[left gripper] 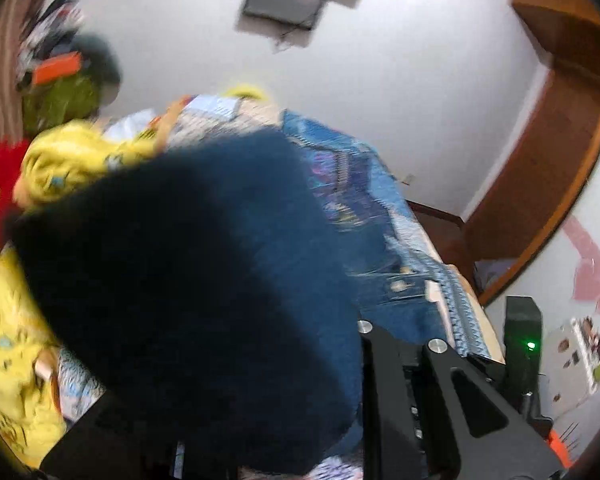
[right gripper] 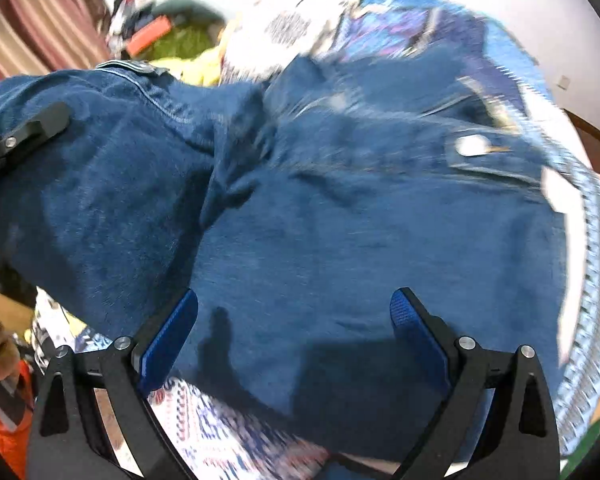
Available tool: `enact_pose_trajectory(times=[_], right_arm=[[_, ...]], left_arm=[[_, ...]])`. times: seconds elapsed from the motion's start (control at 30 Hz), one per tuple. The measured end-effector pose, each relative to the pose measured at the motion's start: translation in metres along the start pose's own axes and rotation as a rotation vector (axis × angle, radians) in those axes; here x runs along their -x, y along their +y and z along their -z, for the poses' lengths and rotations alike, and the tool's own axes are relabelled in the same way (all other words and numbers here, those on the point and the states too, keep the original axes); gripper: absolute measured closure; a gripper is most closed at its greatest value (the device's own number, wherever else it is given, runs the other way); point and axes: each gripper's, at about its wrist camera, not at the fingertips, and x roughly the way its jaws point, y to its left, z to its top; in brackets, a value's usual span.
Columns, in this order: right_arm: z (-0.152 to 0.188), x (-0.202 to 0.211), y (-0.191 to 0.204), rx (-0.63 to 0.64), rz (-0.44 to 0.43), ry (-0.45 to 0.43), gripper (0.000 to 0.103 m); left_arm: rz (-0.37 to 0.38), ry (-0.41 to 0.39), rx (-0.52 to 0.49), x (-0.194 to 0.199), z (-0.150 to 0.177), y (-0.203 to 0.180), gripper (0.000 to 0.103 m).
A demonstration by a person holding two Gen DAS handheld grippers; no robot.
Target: Fold large clothes
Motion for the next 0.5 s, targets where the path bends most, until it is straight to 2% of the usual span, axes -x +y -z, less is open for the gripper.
enact_pose_trajectory(times=[0.07,0.17,0.3,0.43,0.5], right_arm=[[0.010,0.026,-0.024,-0.035,0.025,-0.050,0.007],[0.027,0.054,-0.057,-0.090,0.085,-0.076,0.007],[0.053,0.087,-0.103,-0.158,0.201,-0.099,0.007],[0.071,0.117,-0.139,-0.243,0.253,-0.122,0.007],[0.077,0.129,-0.151,-0.271,0.270,-0.131,0.007]], left_arm=[[0.036,-0.009,-0.050,-0.004,-0.005,-0.033,0.085],[0.091,-0.005,-0.128,-0.017,-0.006,-0.084,0.085],[0.118,0.046,-0.268,-0.046,0.017,-0.148,0.085],[0.100,0.171,-0.440,-0.083,0.064,-0.189,0.084],[0.084,0.250,-0.474,-0.102,0.087,-0.194,0.083]])
